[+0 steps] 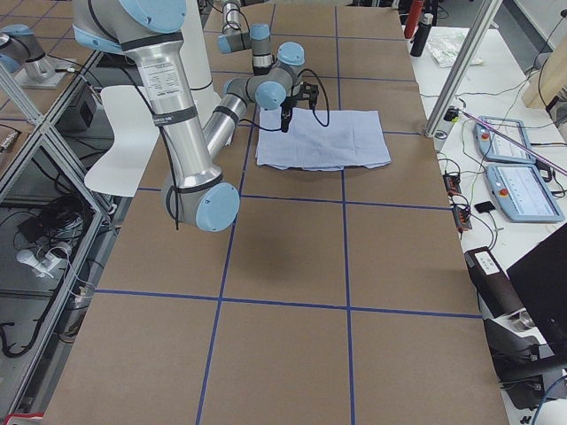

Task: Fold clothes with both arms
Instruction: 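Lower the right gripper to the other shirt corner nearest the robot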

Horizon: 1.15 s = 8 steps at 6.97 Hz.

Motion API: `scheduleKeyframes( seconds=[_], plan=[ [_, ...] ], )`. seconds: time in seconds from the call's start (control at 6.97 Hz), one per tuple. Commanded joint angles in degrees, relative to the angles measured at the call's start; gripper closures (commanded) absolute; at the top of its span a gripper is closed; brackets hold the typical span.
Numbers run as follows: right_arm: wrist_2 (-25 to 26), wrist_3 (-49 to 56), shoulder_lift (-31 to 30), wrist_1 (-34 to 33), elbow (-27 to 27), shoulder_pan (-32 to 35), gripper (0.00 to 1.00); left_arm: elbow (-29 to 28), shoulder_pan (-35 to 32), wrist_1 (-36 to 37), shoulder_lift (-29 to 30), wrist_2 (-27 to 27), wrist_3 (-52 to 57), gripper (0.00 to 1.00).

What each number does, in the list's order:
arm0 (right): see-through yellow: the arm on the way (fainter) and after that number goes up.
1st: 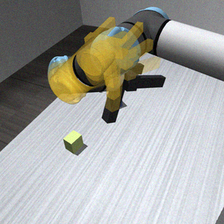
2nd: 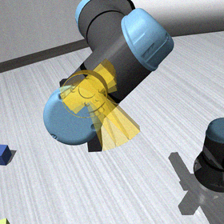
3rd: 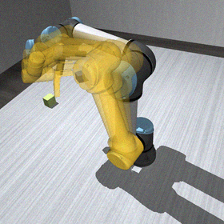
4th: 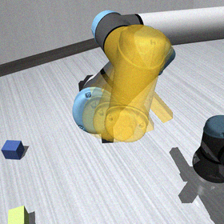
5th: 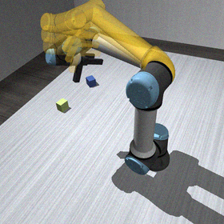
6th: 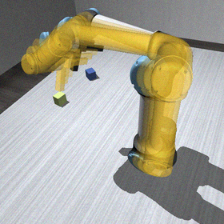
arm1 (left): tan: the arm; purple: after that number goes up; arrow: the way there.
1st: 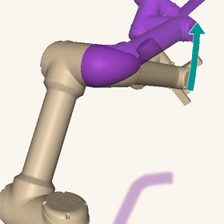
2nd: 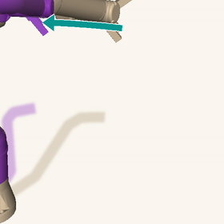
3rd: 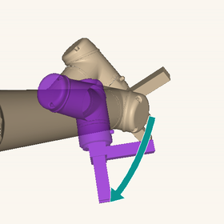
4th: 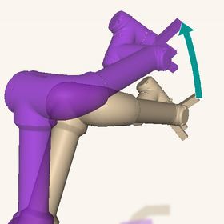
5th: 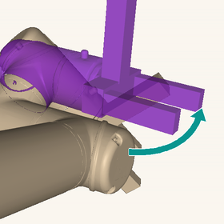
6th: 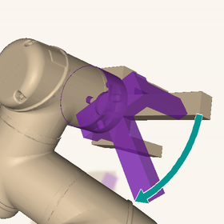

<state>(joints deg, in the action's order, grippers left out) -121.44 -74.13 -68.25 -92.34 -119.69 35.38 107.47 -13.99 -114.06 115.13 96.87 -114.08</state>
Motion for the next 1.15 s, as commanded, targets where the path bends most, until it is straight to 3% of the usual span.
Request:
scheduleKeyframes(
  seconds=[0.0, 0.29, 0.72, 1.0],
  plan=[
    [7.14, -9.27, 1.80, 0.50, 1.39, -6.69, 0.00, 0.99, -0.07, 0.77, 0.09, 0.42, 0.00, 1.00],
    [11.04, -10.07, 0.93, 0.24, 4.02, -10.94, 0.00, 0.81, -0.16, 0.77, 0.09, 0.42, 0.00, 1.00],
    [11.05, -11.73, -2.32, 0.32, 5.69, -12.87, 0.00, 0.64, -0.07, 0.77, 0.09, 0.42, 0.00, 1.00],
    [11.05, -19.95, -1.36, 0.67, 8.76, -13.93, 0.00, 0.55, -0.07, 0.68, 0.09, 0.33, 0.00, 1.00]
  ],
)
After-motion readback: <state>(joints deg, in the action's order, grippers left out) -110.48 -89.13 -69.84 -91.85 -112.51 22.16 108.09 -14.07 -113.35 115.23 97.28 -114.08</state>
